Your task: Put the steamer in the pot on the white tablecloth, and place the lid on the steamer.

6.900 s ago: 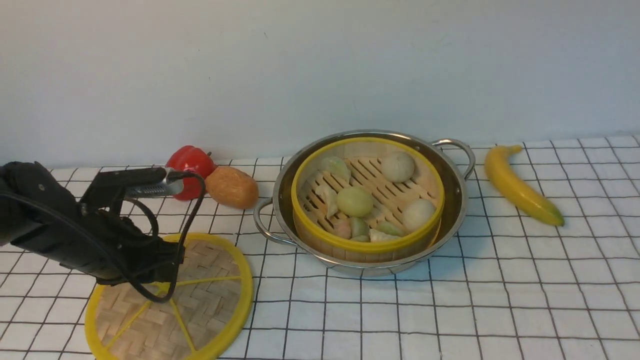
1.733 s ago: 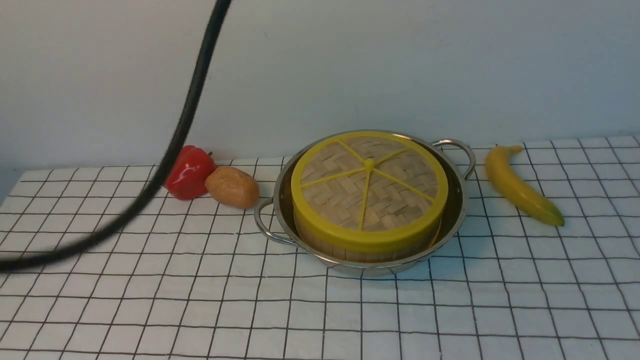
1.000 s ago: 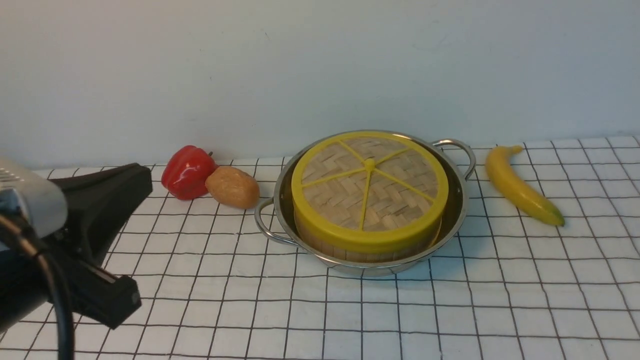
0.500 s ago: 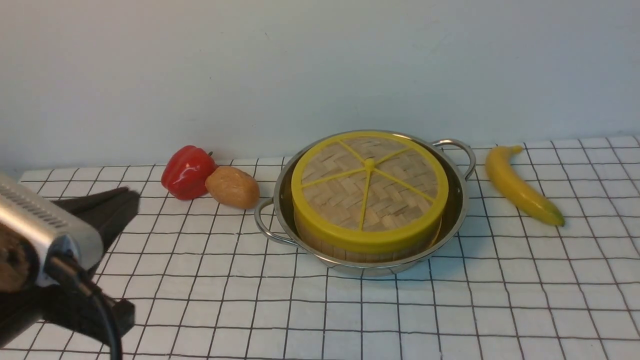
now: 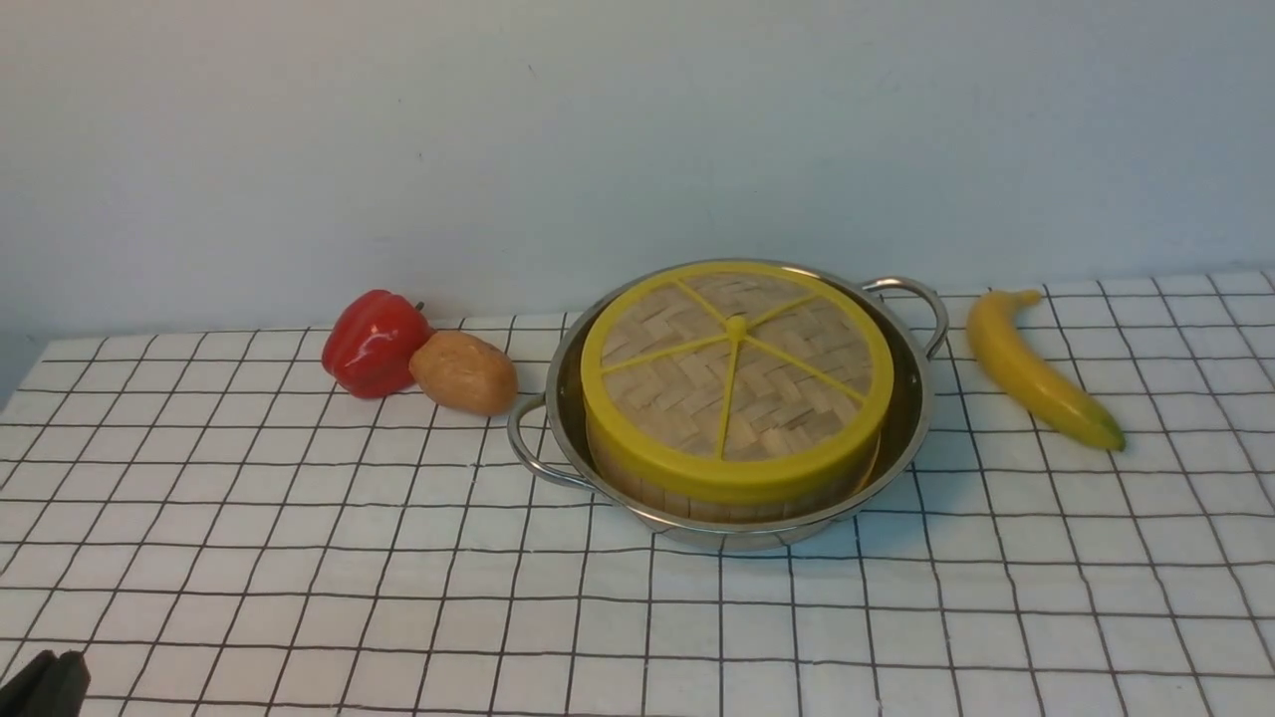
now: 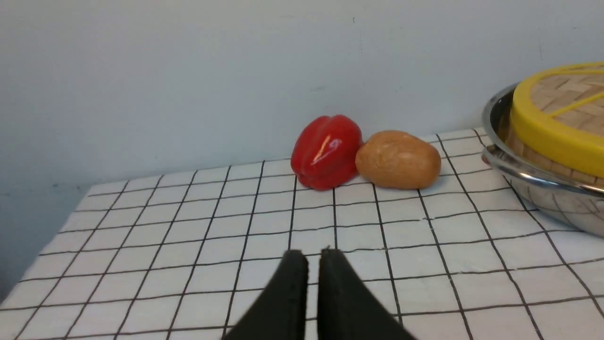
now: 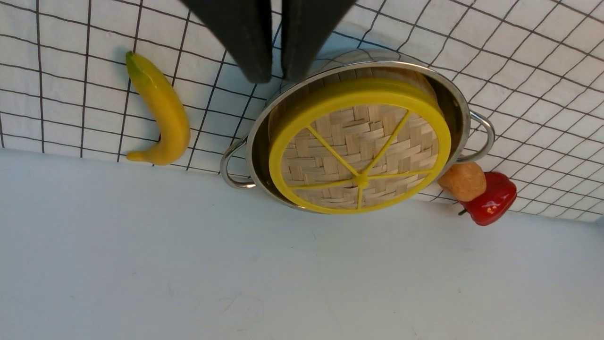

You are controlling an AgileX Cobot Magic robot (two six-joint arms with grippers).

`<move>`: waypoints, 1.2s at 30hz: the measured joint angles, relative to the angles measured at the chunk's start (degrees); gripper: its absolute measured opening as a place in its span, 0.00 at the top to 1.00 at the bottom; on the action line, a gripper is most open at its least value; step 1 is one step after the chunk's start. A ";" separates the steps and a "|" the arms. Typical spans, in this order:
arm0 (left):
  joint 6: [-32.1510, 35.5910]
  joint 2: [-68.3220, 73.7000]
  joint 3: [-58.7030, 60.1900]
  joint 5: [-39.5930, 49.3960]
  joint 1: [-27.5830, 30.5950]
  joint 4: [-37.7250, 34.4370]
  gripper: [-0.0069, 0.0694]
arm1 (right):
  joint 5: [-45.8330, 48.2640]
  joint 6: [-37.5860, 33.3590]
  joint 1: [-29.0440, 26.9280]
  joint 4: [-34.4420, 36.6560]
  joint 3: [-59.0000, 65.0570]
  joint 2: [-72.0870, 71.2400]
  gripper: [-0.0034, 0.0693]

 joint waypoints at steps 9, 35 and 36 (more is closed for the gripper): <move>0.00 -5.78 0.55 6.43 0.45 3.74 0.85 | 0.00 0.02 0.00 0.64 0.00 0.00 0.85; 0.00 -5.80 0.55 6.69 0.45 4.31 0.78 | -5.97 -4.27 -13.61 -4.67 9.66 -3.19 0.76; 0.00 -5.80 0.55 6.69 0.45 4.31 0.77 | -7.45 -4.30 -15.08 -4.97 11.91 -4.50 0.75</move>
